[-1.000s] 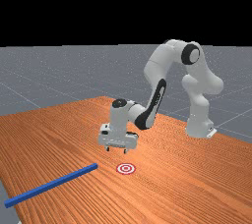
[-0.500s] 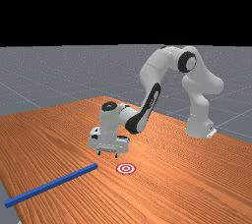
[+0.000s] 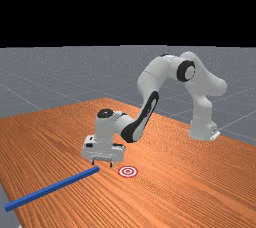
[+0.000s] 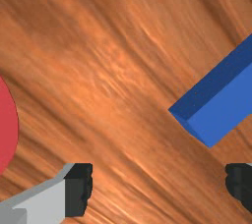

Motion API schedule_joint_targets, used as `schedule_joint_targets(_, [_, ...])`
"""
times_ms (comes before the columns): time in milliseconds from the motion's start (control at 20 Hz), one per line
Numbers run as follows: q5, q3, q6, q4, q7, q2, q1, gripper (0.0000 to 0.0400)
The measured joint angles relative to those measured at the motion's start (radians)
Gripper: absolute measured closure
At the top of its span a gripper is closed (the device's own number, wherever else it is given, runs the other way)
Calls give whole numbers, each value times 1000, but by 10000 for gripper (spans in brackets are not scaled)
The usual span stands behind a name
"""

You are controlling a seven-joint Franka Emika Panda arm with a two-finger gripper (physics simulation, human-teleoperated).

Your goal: Pull the pivot to the target area

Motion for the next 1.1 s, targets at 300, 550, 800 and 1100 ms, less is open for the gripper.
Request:
schedule_joint_targets(300, [32, -35, -81, 92, 99, 47, 6, 0])
schedule_joint_targets(550, [50, 7, -161, 280, 15, 141, -39, 7])
schedule_joint_targets(800, [41, -8, -73, 230, 32, 120, -31, 0])
schedule_joint_targets(1100, [40, -8, -49, 210, 53, 111, -13, 0])
